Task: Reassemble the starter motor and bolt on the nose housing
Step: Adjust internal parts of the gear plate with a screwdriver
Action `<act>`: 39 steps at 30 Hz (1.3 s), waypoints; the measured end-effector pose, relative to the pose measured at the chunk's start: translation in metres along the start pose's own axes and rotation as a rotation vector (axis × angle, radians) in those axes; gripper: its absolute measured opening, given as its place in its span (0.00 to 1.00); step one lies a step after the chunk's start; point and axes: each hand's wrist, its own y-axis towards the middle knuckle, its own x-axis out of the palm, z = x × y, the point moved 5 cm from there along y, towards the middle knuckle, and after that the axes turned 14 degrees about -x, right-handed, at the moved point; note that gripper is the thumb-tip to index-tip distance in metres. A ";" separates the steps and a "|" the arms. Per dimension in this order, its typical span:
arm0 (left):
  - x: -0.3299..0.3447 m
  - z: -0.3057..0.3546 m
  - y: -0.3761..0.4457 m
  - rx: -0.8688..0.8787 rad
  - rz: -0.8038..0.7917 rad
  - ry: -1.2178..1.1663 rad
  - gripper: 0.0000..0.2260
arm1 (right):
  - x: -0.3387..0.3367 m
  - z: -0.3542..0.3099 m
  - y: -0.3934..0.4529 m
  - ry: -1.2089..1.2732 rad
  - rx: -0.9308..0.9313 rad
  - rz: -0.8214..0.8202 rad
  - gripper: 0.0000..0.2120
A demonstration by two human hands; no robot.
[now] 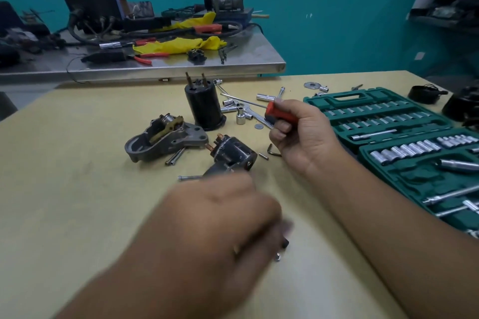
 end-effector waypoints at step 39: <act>0.078 -0.165 0.075 -0.847 0.103 -1.223 0.05 | -0.009 0.021 -0.016 -0.291 -0.115 -0.211 0.16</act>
